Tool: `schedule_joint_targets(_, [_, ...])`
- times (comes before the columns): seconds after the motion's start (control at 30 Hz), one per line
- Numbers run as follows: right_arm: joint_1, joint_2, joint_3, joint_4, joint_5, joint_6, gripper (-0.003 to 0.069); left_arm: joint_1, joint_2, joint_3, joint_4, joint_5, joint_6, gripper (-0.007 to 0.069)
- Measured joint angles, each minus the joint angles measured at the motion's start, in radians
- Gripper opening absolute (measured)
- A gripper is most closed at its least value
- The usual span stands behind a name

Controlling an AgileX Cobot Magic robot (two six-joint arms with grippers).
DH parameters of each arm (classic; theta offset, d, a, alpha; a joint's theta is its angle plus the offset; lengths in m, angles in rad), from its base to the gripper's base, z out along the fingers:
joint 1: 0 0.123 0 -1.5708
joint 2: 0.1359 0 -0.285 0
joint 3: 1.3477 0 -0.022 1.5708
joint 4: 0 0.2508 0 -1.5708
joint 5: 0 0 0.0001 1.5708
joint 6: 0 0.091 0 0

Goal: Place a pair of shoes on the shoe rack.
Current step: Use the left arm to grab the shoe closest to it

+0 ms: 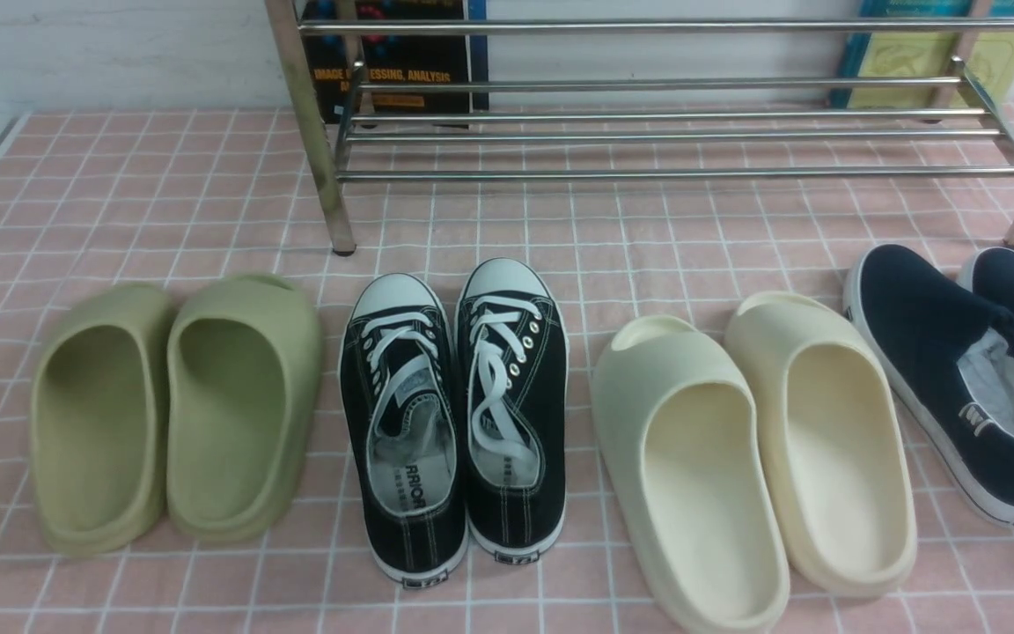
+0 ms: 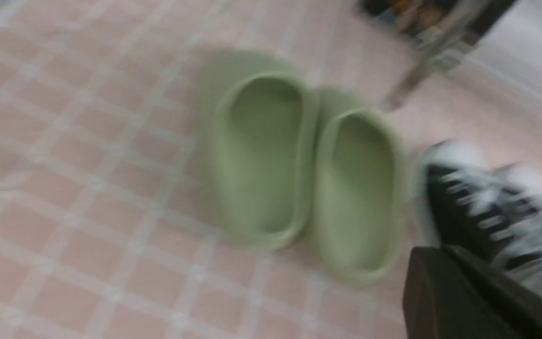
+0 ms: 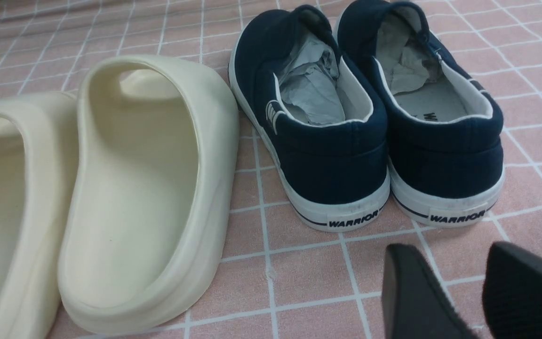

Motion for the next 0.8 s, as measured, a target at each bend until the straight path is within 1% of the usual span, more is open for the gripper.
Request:
schedule_joint_targets(0.03, [0.0,0.0,0.0,0.0,0.0,0.0,0.024,0.0,0.091,-0.081,0.058,0.1,0.045,0.0002])
schedule_joint_targets(0.07, [0.0,0.0,0.0,0.0,0.0,0.0,0.024,0.0,0.144,-0.125,0.088,0.149,0.077,0.0002])
schedule_joint_targets(0.1, [0.0,0.0,0.0,0.0,0.0,0.0,0.024,0.0,0.164,-0.141,0.099,0.157,0.083,0.0002])
schedule_joint_targets(0.17, [0.0,0.0,0.0,0.0,0.0,0.0,0.024,0.0,0.275,-0.211,0.148,0.223,0.16,0.0002])
schedule_joint_targets(0.23, [0.0,0.0,0.0,0.0,0.0,0.0,0.024,-0.006,0.359,-0.245,0.158,0.241,0.232,0.0006])
schedule_joint_targets(0.27, [0.0,0.0,0.0,0.0,0.0,0.0,0.024,-0.011,0.366,-0.247,0.158,0.242,0.238,0.0009])
schedule_joint_targets(0.33, [0.0,0.0,0.0,0.0,0.0,0.0,0.024,-0.081,0.446,-0.263,0.142,0.238,0.291,0.0039])
schedule_joint_targets(0.4, [0.0,0.0,0.0,0.0,0.0,0.0,0.024,-0.152,0.503,-0.268,0.124,0.23,0.302,0.0078])
schedule_joint_targets(0.43, [0.0,0.0,0.0,0.0,0.0,0.0,0.024,-0.152,0.503,-0.269,0.122,0.229,0.304,0.0084])
schedule_joint_targets(0.5, [0.0,0.0,0.0,0.0,0.0,0.0,0.024,-0.274,0.61,-0.291,0.088,0.221,0.277,0.0187])
schedule_joint_targets(0.53, [0.0,0.0,0.0,0.0,0.0,0.0,0.024,-0.282,0.61,-0.293,0.086,0.22,0.272,0.0196])
schedule_joint_targets(0.57, [0.0,0.0,0.0,0.0,0.0,0.0,0.024,-0.356,0.693,-0.316,0.065,0.205,0.223,0.0285])
schedule_joint_targets(0.6, [0.0,0.0,0.0,0.0,0.0,0.0,0.024,-0.395,0.735,-0.331,0.056,0.19,0.194,0.0337])
schedule_joint_targets(0.63, [0.0,0.0,0.0,0.0,0.0,0.0,0.024,-0.423,0.76,-0.343,0.051,0.181,0.176,0.0378])
schedule_joint_targets(0.67, [0.0,0.0,0.0,0.0,0.0,0.0,0.024,-0.423,0.768,-0.346,0.051,0.177,0.171,0.0378])
schedule_joint_targets(0.7, [0.0,0.0,0.0,0.0,0.0,0.0,0.024,-0.47,0.834,-0.372,0.049,0.141,0.132,0.0455])
schedule_joint_targets(0.8, [0.0,0.0,0.0,0.0,0.0,0.0,0.024,-0.52,0.953,-0.41,0.037,0.049,0.069,0.057])
